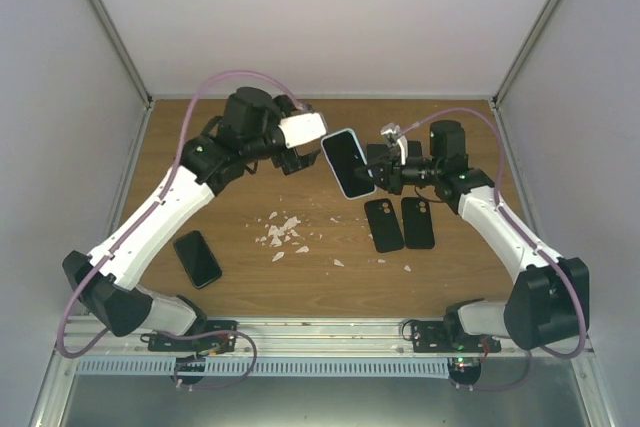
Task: Take the phone out of the phone case
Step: Adjust the phone.
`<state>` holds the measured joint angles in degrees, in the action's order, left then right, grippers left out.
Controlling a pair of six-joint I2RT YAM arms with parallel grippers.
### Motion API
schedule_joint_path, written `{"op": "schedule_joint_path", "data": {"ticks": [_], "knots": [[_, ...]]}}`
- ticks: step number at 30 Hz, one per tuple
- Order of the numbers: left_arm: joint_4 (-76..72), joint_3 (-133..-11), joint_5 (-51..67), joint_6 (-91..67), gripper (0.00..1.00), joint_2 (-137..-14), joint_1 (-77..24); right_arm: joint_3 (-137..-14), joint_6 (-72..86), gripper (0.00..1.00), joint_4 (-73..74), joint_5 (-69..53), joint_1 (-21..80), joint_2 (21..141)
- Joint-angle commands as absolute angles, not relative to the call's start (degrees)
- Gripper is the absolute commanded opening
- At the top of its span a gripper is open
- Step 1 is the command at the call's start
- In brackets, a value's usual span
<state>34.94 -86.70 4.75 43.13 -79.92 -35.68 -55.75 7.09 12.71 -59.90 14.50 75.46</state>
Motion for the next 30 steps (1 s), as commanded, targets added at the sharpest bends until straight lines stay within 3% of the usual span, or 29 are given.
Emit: {"op": "schedule_joint_path", "data": {"ticks": [1,12,18,24,30], "knots": [[34.6,-90.4,16.5,30.9,0.99,-80.2,-32.1,-59.9,11.6,0.01,2.6,-63.9,14.0,73.6],[30.8,-88.9,41.7,15.6,0.99,-79.0,-22.0,-63.5,27.7,0.01,-13.2,-64.7,13.9,75.7],[23.6,-81.0,58.3,6.1,0.91,-76.1,-19.1,-63.3,39.5,0.01,-24.7,-67.2,13.9,76.9],[14.1,-72.4,64.0,-5.2,0.85,-74.2,-19.2,-60.2,48.8,0.01,-35.1,-68.7,13.9,77.0],[4.3,-68.7,62.3,-14.5,0.84,-73.8,-20.6,-57.0,57.6,0.0,-45.8,-68.8,13.9,77.3]]}}
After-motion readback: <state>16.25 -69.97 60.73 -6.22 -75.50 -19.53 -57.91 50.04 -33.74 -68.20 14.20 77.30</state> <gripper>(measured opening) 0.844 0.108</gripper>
